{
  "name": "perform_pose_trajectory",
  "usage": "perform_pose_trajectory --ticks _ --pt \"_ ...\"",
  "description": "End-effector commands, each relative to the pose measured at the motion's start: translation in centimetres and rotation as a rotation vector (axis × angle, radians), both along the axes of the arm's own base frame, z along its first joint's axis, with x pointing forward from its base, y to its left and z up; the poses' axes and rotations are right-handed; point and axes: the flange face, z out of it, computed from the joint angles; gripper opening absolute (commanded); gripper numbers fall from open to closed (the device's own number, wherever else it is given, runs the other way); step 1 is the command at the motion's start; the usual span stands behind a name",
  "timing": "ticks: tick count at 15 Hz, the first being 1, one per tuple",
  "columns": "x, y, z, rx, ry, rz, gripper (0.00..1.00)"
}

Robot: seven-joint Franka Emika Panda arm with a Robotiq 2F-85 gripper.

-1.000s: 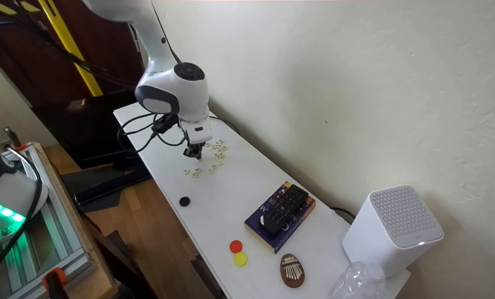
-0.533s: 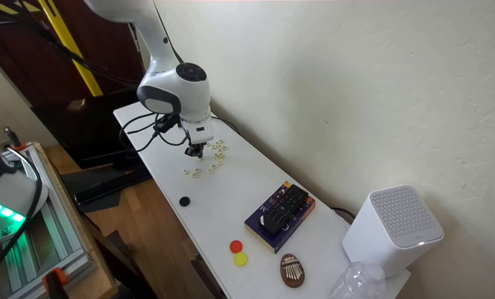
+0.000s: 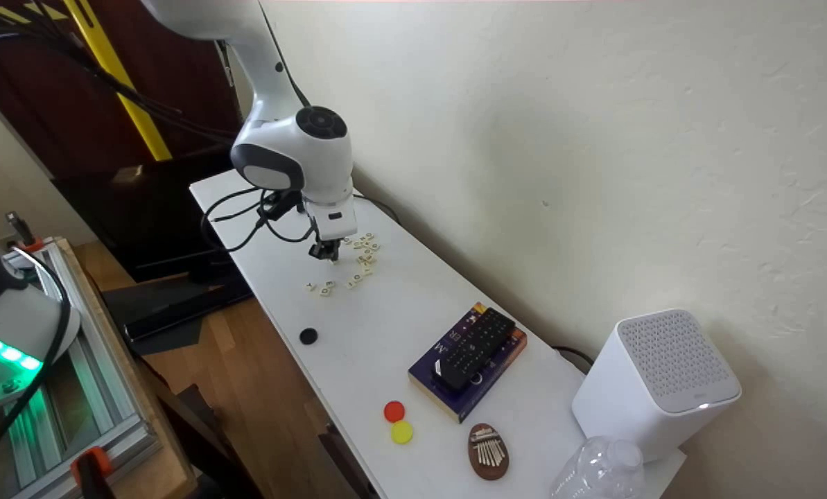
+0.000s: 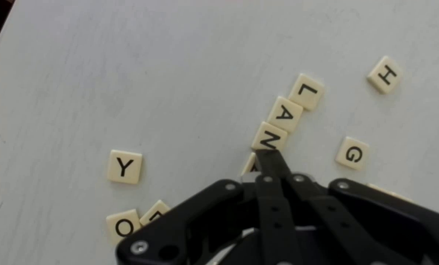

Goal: Move the letter pieces on the table

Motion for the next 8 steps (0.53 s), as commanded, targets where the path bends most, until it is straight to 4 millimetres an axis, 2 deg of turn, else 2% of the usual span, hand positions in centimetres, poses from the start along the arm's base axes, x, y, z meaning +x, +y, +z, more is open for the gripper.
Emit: perform_pose_trajectory --ticks 1,8 --pt "0.04 0.22 -0.83 0.029 -0.003 -0.034 0.0" --pt "-0.33 -0.03 -0.5 0.037 -0.005 -0.052 0.0"
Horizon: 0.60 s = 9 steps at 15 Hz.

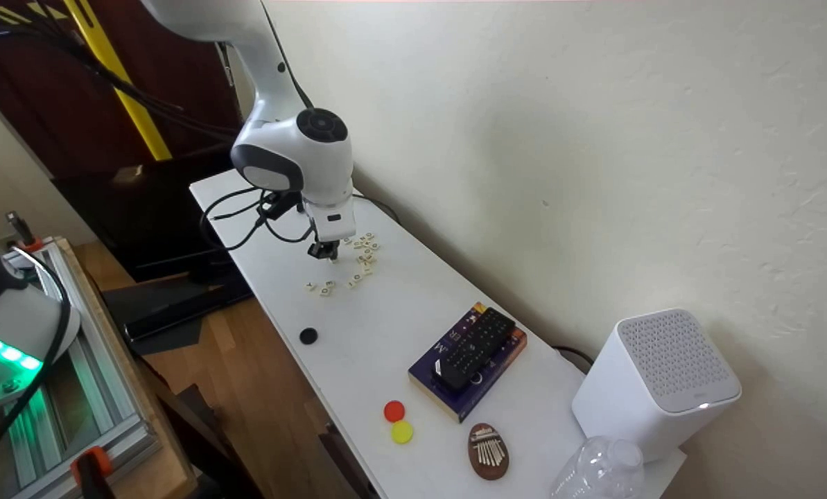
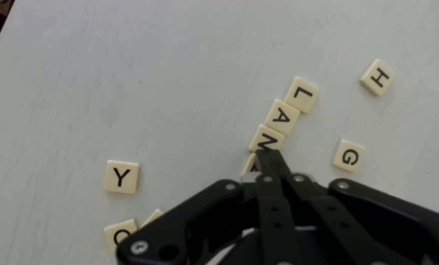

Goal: Move the letter pieces on the table

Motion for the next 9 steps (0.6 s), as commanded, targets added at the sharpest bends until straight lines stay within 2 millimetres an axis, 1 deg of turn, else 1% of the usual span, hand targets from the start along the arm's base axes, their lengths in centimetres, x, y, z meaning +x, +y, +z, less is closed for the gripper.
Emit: perform_pose_trajectory --ticks 1,5,9 --pt "-0.3 -0.1 -0.2 0.006 -0.006 -0.029 0.0" --pt "-0.6 -0.4 0.9 -0.027 -0.026 -0.039 0.0" --pt "-0.6 -0.4 1.6 -0.051 -0.048 -0.037 0.0"
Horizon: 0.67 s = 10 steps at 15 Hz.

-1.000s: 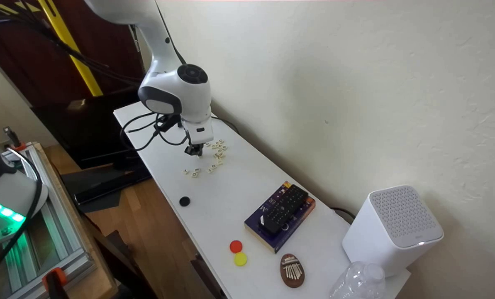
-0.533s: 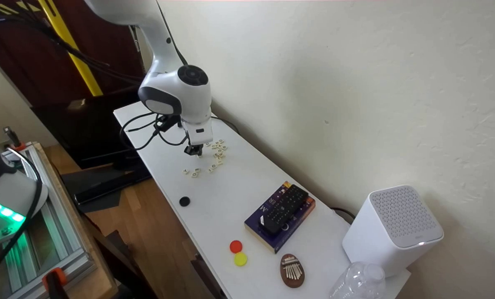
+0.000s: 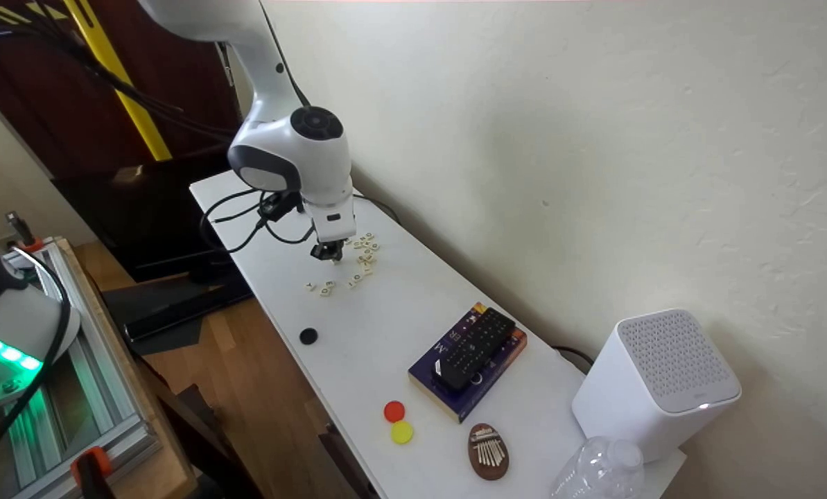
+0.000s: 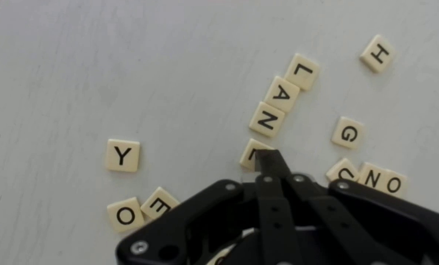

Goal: Move the letter pieces on the table

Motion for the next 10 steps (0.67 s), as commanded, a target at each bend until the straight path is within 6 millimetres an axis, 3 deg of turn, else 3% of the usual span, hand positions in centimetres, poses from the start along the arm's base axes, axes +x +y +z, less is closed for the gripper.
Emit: perform_pose_trajectory --ticks 1,10 --pt "-0.28 0.37 1.25 -0.013 -0.022 -0.014 0.0" --pt "-0.01 1.06 0.39 -0.024 0.013 0.06 0.0"
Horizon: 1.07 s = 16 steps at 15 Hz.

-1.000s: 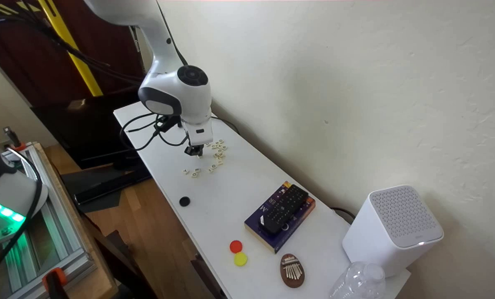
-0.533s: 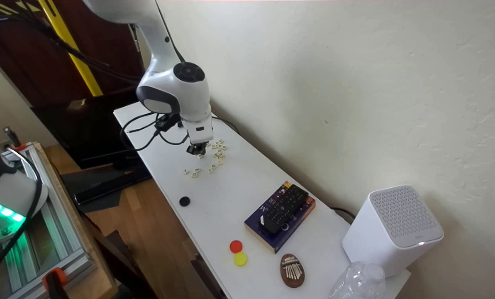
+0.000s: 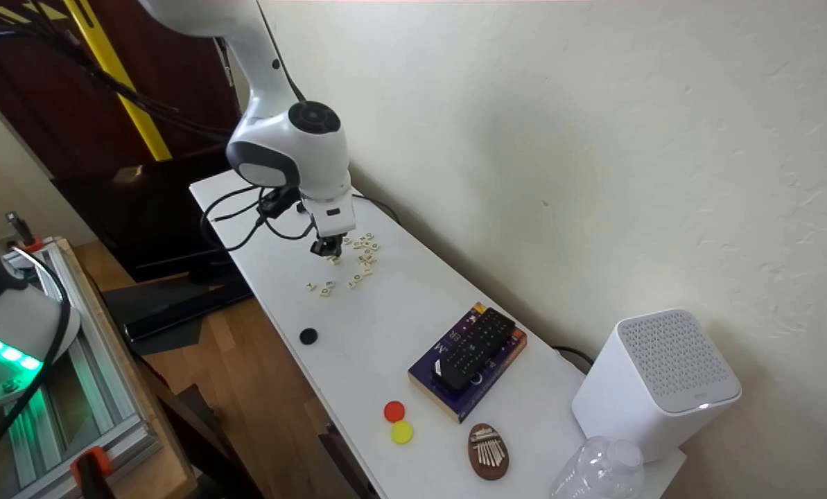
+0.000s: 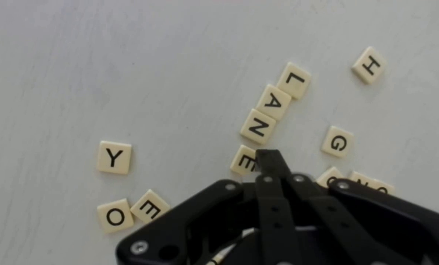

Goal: Move the letter pieces on the table

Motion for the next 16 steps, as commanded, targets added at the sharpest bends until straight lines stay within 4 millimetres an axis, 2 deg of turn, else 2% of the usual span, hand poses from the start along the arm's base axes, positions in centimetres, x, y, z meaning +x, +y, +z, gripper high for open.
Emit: perform_pose_trajectory --ticks 1,9,16 --pt "-0.44 0.23 -0.07 -0.017 0.026 0.024 0.0" --pt "-0.67 -0.03 -0.39 -0.049 0.038 0.027 0.0" --pt "-0.19 0.68 -0.85 -0.028 0.053 0.065 0.0"
